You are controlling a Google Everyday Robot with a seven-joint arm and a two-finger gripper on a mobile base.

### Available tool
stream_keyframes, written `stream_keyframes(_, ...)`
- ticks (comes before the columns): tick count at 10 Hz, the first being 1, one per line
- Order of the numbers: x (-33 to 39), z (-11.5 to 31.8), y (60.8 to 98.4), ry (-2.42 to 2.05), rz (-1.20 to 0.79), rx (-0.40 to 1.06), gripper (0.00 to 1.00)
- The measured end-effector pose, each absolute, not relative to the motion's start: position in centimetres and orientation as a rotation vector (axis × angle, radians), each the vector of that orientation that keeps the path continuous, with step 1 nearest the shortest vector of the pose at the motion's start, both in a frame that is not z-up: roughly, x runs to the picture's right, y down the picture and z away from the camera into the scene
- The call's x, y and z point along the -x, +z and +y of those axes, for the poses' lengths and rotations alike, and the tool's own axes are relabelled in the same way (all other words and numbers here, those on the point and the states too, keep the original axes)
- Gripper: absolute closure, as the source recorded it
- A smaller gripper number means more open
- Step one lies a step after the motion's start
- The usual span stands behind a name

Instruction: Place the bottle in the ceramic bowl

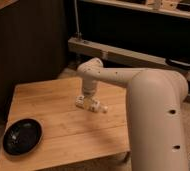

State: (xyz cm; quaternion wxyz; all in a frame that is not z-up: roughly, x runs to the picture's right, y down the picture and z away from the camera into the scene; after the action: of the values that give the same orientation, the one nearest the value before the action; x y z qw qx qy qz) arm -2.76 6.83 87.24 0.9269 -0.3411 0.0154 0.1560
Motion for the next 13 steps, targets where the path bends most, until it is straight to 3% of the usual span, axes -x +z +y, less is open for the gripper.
stream_keyframes(7, 3.7, 7.8, 90.5, 0.321, 0.042, 0.737, 0.36)
stream_keyframes(10, 4.3, 8.8, 90.8, 0.345, 0.01, 0.829, 0.61)
stream_keyframes(13, 10.2, 9.3, 89.2, 0.301, -0.078, 0.899, 0.92)
